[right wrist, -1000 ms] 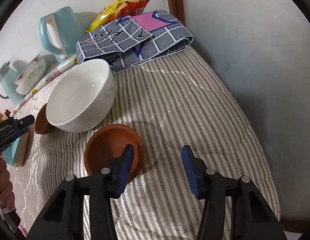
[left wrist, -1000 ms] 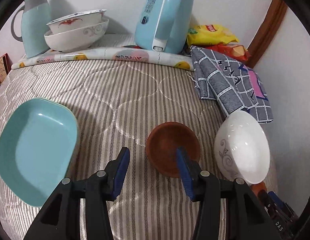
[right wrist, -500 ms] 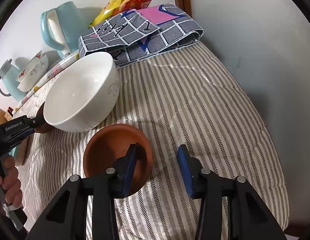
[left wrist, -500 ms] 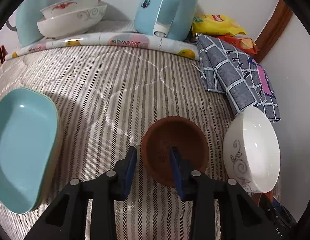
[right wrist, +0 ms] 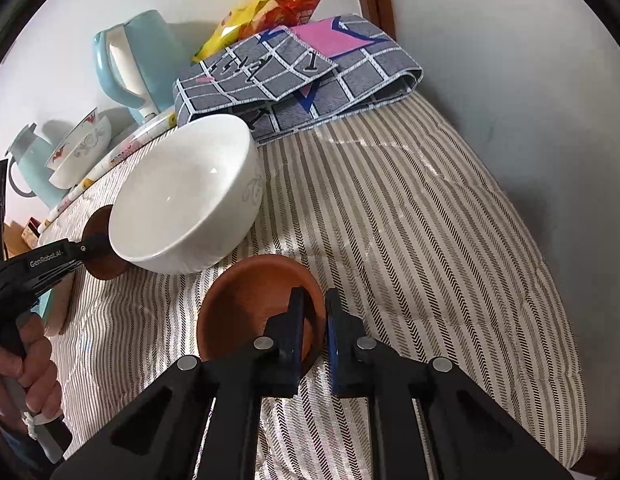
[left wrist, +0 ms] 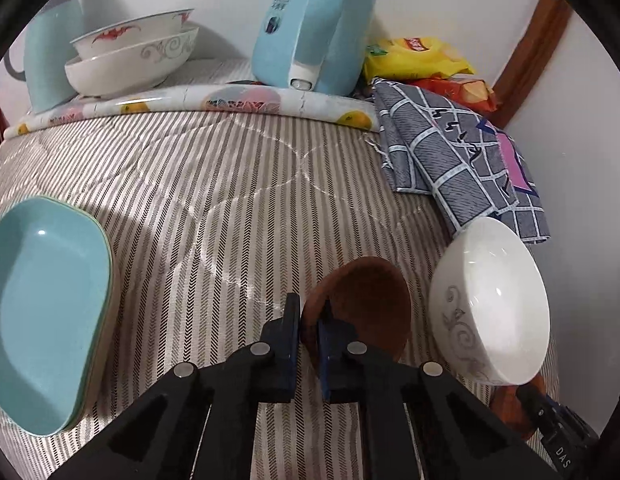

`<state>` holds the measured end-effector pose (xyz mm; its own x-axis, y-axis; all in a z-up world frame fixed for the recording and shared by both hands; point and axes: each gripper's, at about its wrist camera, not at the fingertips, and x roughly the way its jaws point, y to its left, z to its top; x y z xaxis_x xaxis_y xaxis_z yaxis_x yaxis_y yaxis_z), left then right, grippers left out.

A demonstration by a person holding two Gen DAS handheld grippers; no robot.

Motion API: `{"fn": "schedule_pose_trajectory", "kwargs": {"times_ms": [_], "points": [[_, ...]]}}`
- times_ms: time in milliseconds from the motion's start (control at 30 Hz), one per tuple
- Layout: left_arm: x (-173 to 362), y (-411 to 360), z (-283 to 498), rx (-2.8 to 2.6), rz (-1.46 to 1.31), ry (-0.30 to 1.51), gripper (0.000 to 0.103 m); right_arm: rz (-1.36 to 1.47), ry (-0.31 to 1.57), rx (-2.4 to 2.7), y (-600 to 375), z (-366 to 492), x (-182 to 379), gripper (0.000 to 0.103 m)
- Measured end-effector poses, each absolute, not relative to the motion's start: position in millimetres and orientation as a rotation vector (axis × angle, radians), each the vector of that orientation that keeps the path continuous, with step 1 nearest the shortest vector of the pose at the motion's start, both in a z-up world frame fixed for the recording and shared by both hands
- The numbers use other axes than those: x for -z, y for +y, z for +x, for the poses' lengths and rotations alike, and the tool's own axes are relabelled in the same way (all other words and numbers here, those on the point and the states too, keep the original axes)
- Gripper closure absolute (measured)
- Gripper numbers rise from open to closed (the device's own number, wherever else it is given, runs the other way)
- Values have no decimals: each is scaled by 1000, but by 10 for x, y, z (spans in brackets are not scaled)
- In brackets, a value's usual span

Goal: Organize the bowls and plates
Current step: 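Lower the right gripper's cup into the white bowl and open while the left holds its cup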

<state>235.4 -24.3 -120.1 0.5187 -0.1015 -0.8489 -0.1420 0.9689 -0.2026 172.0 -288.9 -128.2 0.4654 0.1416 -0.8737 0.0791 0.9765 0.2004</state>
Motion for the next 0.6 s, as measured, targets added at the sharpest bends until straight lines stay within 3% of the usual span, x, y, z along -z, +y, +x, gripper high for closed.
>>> {"fn": "schedule_pose_trajectory", "kwargs": {"times_ms": [600], "points": [[743,-232,2056,9,-277,944,95,215,961,-12,-2971,1550,757,94]]}}
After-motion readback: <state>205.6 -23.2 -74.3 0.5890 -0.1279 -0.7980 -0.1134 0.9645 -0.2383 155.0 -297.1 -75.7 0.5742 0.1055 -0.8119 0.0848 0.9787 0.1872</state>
